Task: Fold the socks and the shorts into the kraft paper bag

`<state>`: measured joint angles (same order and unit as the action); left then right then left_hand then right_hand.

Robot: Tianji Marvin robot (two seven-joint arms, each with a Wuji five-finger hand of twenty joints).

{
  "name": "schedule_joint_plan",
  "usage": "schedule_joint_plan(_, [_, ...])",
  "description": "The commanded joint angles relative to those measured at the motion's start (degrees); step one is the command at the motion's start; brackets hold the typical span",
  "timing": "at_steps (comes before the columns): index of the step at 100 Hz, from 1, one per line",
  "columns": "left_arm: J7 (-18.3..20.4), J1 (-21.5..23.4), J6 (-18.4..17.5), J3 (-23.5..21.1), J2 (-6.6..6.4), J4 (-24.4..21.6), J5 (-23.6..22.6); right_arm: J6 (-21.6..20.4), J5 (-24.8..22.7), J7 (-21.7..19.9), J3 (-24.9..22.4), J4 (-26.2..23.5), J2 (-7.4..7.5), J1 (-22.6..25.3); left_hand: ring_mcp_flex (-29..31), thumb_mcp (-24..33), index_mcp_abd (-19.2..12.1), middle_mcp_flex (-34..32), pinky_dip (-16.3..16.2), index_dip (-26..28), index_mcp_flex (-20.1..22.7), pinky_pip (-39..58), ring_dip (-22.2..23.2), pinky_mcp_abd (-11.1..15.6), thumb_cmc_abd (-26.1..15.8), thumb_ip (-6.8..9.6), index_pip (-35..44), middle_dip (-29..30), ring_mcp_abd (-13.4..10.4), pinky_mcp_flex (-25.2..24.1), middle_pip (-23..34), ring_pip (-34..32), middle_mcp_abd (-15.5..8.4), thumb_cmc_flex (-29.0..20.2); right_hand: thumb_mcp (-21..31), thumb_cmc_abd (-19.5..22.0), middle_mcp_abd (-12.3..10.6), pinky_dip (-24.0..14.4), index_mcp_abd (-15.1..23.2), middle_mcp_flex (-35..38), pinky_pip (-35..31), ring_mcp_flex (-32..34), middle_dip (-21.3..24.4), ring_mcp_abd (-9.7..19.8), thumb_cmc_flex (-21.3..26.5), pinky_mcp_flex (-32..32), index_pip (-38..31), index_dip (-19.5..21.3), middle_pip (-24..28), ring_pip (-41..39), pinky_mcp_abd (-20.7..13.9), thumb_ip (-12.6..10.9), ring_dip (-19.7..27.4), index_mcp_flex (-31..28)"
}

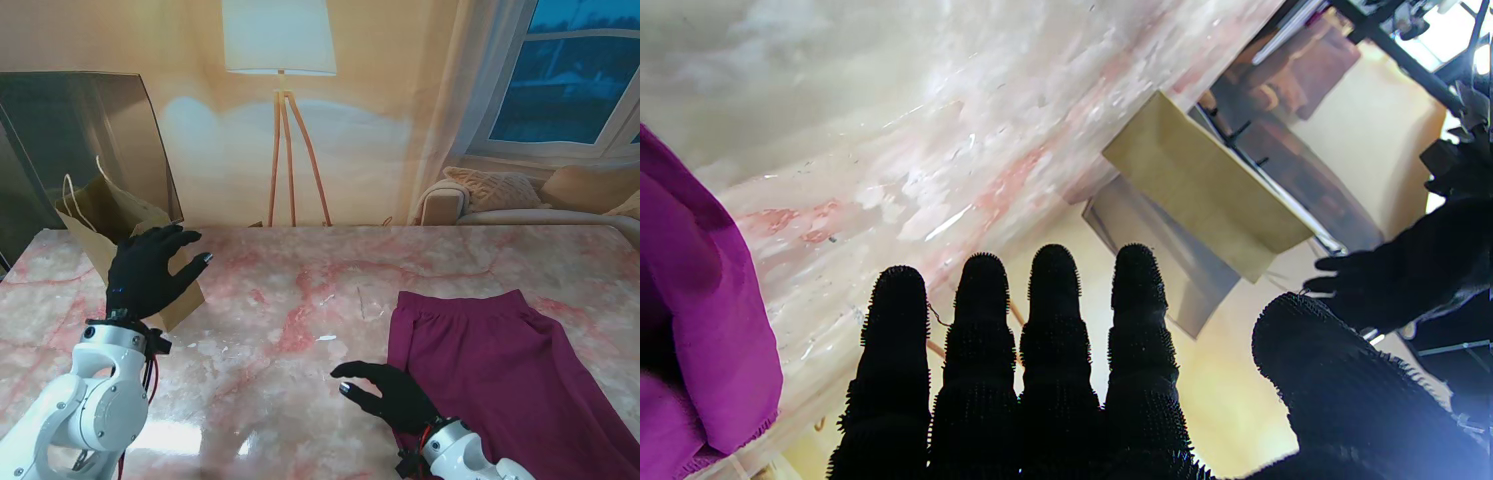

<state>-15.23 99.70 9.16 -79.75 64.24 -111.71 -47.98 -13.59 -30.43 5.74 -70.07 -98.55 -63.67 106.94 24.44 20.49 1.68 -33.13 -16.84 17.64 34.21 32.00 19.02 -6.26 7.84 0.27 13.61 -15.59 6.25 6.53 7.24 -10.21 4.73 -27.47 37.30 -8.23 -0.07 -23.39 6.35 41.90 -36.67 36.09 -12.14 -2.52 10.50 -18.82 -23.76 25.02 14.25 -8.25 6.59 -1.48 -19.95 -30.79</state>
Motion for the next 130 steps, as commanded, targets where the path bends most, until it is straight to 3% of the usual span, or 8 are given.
schedule_joint_plan(1, [0.56,1.55,-1.12,0.53,0.86,1.93,0.51,0.02,-0.26,0.21,0.02,-0.35,-0.23,0.42,-0.38,-1.65,0.29,1.90,-0.83,-0.54,-2.05,0.98,0.18,1.04,-1.98,2.30,-1.46,0.49,0.13,0.73,-1.17,0.82,1.02,1.69,-0.85,0.91,-0.89,-2.00,1.75,-1.05,-1.65,1.02,0.02,-0.43,0.83,-0.13,-0.42,0.32,0.08,-1.12,0.16,2.70,-1.10,-0.58])
schedule_joint_plan(19, [-2.42,3.28,-4.68,1.65,1.88,5.54,7.18,0.36,-0.67,0.45,-0.13,-1.25,-0.26,0.53,0.69,-2.74,1.47,2.52,-1.24,-0.83,-1.77,2.09,0.40,2.43,-2.36,2.44,-1.82,0.83,0.38,1.90,-1.35,0.33,1.26,1.65,-0.84,0.86,-1.05,-2.00,1.70,-1.58,-1.67,0.97,0.27,-0.50,0.83,-0.18,-0.30,0.29,-0.13,-1.11,0.17,2.71,-1.11,-0.33])
schedule_joint_plan(47, [-2.01,3.95,-9.10,3.00,2.48,10.10,14.78,1.83,-2.17,-0.12,-0.41,-4.03,-0.04,1.17,0.35,-4.22,2.55,1.90,-0.53,-0.94,0.18,0.72,0.09,2.69,-2.19,2.72,-1.71,1.09,-0.50,0.50,-1.17,0.78,0.75,0.36,-0.64,0.77,-1.13,-1.95,1.10,-2.80,-1.65,0.78,0.86,-0.39,0.68,-0.25,0.24,0.11,-0.66,-1.02,0.08,2.69,-1.09,0.74])
schedule_joint_plan(69, [0.78,3.52,-11.98,4.02,2.14,12.48,17.45,3.76,-3.71,-1.17,-1.50,-7.05,0.21,1.93,-0.63,-3.41,1.58,2.38,0.76,-0.92,-0.41,-1.87,-0.36,2.47,-1.49,3.29,-1.92,1.23,-1.34,-0.88,-1.32,1.48,0.34,-1.53,-0.50,0.72,-1.06,-1.92,0.96,-3.08,-1.67,0.74,1.09,-0.46,0.65,-0.34,0.40,0.07,-0.61,-1.02,-0.01,2.68,-1.07,1.05])
schedule_joint_plan(92, [3.14,4.14,-14.58,4.52,1.72,13.05,18.96,6.40,-5.35,-4.85,-4.45,-10.72,0.82,2.94,-1.20,-1.70,0.43,2.97,1.17,-0.90,-1.69,-2.73,-0.55,2.23,-0.88,3.75,-2.03,1.29,-1.71,-1.12,-1.36,1.81,-0.12,-1.72,-0.39,0.80,-1.09,-1.91,0.84,-3.08,-1.76,0.87,1.21,-0.33,0.55,-0.52,0.47,0.04,-0.45,-1.07,-0.35,2.69,-1.06,1.07])
schedule_joint_plan(130, [5.63,4.96,-15.00,4.43,1.24,12.80,19.64,14.01,-8.11,-11.65,-9.25,-11.68,1.74,2.04,-1.94,0.09,0.30,3.81,1.39,-0.83,-2.60,-3.29,-0.64,2.27,-0.73,3.61,-1.72,1.34,-2.06,-1.46,-1.28,2.02,-0.26,-0.93,0.74,0.55,1.77,-1.23,-1.58,-0.55,-2.35,3.05,1.69,-0.48,0.05,-2.85,0.37,-0.17,-0.21,-1.68,-2.64,2.60,-0.98,-0.31])
